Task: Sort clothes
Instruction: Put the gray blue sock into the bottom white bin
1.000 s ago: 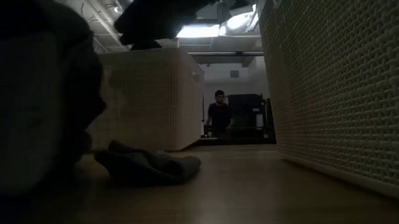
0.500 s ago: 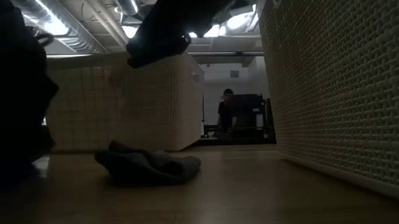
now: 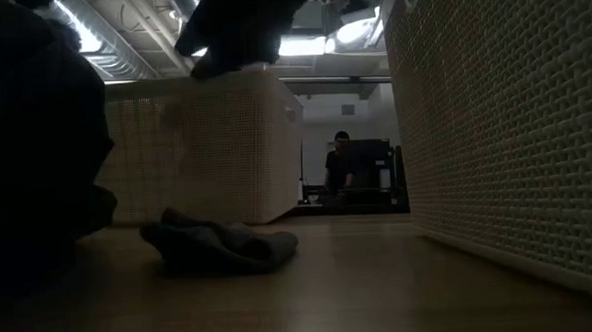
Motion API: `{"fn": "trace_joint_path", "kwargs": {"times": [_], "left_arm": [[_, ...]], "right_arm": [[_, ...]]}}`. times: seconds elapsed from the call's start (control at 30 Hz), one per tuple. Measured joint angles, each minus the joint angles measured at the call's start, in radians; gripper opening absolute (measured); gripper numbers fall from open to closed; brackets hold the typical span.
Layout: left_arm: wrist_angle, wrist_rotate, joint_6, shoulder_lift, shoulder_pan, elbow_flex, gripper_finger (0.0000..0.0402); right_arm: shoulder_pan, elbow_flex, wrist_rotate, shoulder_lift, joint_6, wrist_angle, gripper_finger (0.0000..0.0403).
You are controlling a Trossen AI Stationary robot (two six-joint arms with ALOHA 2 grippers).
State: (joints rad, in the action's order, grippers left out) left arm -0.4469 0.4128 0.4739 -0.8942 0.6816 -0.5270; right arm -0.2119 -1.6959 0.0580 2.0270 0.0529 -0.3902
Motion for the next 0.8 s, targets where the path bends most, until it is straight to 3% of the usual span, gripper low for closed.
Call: {"fn": "trace_joint_path", "kwargs": {"times": [0.2,0.33,0.47,0.63,0.8], "left_arm": [[0.132,0.159,-0.229,0.08,-0.001,0.0,0.0158],[0.291,0.18,-0.417,0.087,-0.002,0.0,0.0158],[0.416,0.181,-0.566,0.088,-0.003,-0.001,0.0158],[0.466,0.179,-0.632,0.088,-0.007,-0.001,0.0158],[0.457,0.179,-0.613,0.084,-0.022,-0.001,0.0158]], "right_arm": [[0.002,0.002,0.011,0.08,-0.04,-0.011,0.0252],[0.015,0.001,0.001,0.103,-0.08,-0.001,0.0252],[0.027,0.002,-0.113,0.128,-0.085,-0.023,0.0252],[0.02,0.001,-0.324,0.142,-0.034,-0.021,0.0252],[-0.004,0.004,-0.338,0.169,-0.035,-0.031,0.0252]]}}
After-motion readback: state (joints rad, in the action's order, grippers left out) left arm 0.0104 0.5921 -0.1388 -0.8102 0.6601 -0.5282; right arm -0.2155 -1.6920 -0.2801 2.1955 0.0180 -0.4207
